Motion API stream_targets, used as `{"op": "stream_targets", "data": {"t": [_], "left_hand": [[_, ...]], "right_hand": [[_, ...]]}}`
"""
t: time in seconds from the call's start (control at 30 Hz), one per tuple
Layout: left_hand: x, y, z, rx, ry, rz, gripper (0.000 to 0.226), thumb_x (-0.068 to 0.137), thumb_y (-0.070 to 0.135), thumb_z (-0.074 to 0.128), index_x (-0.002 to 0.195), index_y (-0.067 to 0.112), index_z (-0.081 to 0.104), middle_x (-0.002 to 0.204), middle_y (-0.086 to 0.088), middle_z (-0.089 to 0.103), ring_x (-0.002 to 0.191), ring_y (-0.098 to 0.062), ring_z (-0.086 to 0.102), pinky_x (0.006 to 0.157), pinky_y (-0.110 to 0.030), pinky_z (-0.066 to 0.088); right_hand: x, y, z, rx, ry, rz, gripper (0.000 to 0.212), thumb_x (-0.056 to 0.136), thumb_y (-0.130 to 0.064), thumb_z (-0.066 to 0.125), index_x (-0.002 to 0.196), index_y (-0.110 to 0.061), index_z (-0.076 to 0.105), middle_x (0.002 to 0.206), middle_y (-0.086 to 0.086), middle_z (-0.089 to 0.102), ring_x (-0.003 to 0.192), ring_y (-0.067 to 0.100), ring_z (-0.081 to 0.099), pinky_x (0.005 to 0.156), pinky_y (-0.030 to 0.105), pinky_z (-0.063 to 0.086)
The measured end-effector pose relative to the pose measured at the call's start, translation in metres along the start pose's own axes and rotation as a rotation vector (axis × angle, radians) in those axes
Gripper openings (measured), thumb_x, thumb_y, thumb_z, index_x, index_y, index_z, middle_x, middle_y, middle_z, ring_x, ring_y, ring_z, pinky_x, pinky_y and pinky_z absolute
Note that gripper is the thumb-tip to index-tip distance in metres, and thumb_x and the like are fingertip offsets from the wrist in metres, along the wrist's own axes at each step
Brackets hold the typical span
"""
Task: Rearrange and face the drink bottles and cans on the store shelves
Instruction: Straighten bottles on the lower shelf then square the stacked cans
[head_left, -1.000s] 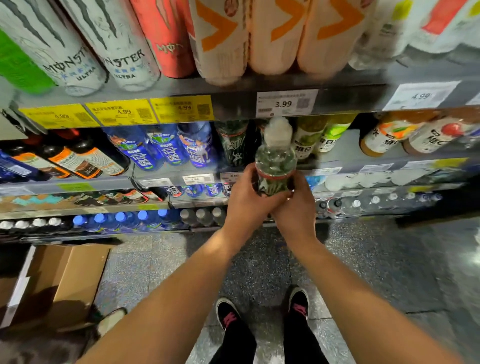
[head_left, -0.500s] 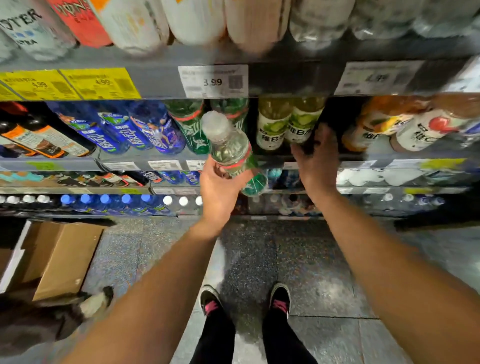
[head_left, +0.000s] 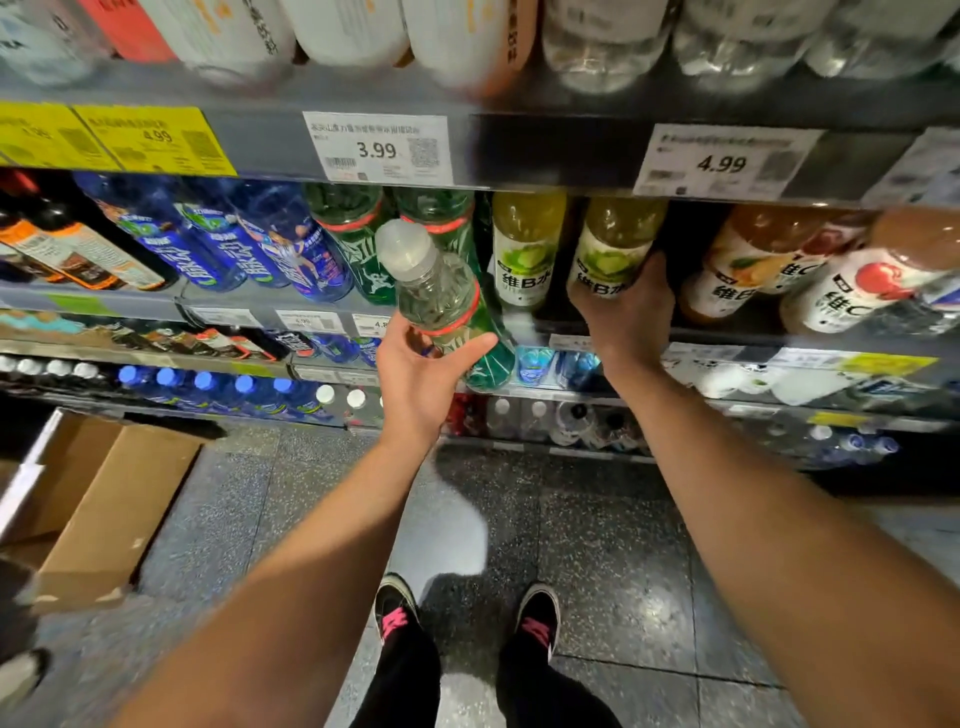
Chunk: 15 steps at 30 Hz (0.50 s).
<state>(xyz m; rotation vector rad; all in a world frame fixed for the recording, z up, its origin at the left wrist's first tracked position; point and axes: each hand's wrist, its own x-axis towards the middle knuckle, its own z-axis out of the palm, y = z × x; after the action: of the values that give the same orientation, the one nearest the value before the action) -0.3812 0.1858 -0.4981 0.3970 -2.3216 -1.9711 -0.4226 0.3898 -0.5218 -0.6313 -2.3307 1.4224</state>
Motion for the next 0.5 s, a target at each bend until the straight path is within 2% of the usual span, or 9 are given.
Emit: {"op": "stream_targets", "data": {"t": [0.17, 0.27, 0.33, 0.4, 0.5], "left_hand": [[-0.003, 0.008, 0.005, 0.006, -0.022, -0.002, 0.059, 0.068, 0.004, 0.090, 0.120, 0.000, 0.062, 0.110, -0.005, 0.073, 0.090, 0.001, 0.068, 0.085, -0.015, 0.052], [-0.005, 0.014, 0.007, -0.019, -0.025, 0.001, 0.059, 0.070, 0.000, 0.088, 0.122, -0.003, 0.061, 0.109, -0.004, 0.073, 0.087, 0.004, 0.067, 0.081, -0.012, 0.050], [-0.005, 0.016, 0.007, -0.024, -0.027, 0.004, 0.058, 0.071, -0.001, 0.087, 0.122, -0.003, 0.061, 0.106, 0.001, 0.073, 0.088, 0.005, 0.067, 0.081, -0.011, 0.050], [-0.003, 0.016, 0.006, -0.026, -0.031, 0.004, 0.057, 0.071, -0.001, 0.087, 0.122, -0.002, 0.062, 0.106, 0.003, 0.073, 0.089, 0.003, 0.068, 0.082, -0.012, 0.050], [0.000, 0.015, 0.006, -0.010, -0.035, 0.009, 0.057, 0.070, 0.002, 0.089, 0.121, 0.000, 0.063, 0.107, 0.003, 0.073, 0.090, 0.002, 0.068, 0.083, -0.012, 0.050]], "right_hand": [[-0.006, 0.006, -0.024, 0.008, 0.004, 0.003, 0.059, 0.071, -0.027, 0.083, 0.118, -0.010, 0.051, 0.107, 0.000, 0.064, 0.095, 0.018, 0.063, 0.083, 0.036, 0.055], [-0.005, 0.008, -0.030, 0.000, 0.032, -0.002, 0.051, 0.072, -0.033, 0.075, 0.114, -0.012, 0.054, 0.105, 0.001, 0.066, 0.095, 0.018, 0.065, 0.084, 0.043, 0.056], [-0.004, 0.005, -0.031, -0.004, 0.023, 0.020, 0.060, 0.072, -0.033, 0.074, 0.123, -0.010, 0.052, 0.113, 0.004, 0.063, 0.104, 0.019, 0.061, 0.092, 0.042, 0.053], [-0.003, -0.002, -0.027, 0.004, -0.002, 0.032, 0.079, 0.068, -0.040, 0.074, 0.135, -0.010, 0.045, 0.124, 0.007, 0.057, 0.115, 0.020, 0.056, 0.100, 0.038, 0.049], [0.001, -0.007, -0.013, -0.035, -0.022, 0.014, 0.095, 0.069, -0.041, 0.080, 0.145, -0.004, 0.036, 0.141, 0.012, 0.048, 0.131, 0.024, 0.047, 0.111, 0.040, 0.041]]}}
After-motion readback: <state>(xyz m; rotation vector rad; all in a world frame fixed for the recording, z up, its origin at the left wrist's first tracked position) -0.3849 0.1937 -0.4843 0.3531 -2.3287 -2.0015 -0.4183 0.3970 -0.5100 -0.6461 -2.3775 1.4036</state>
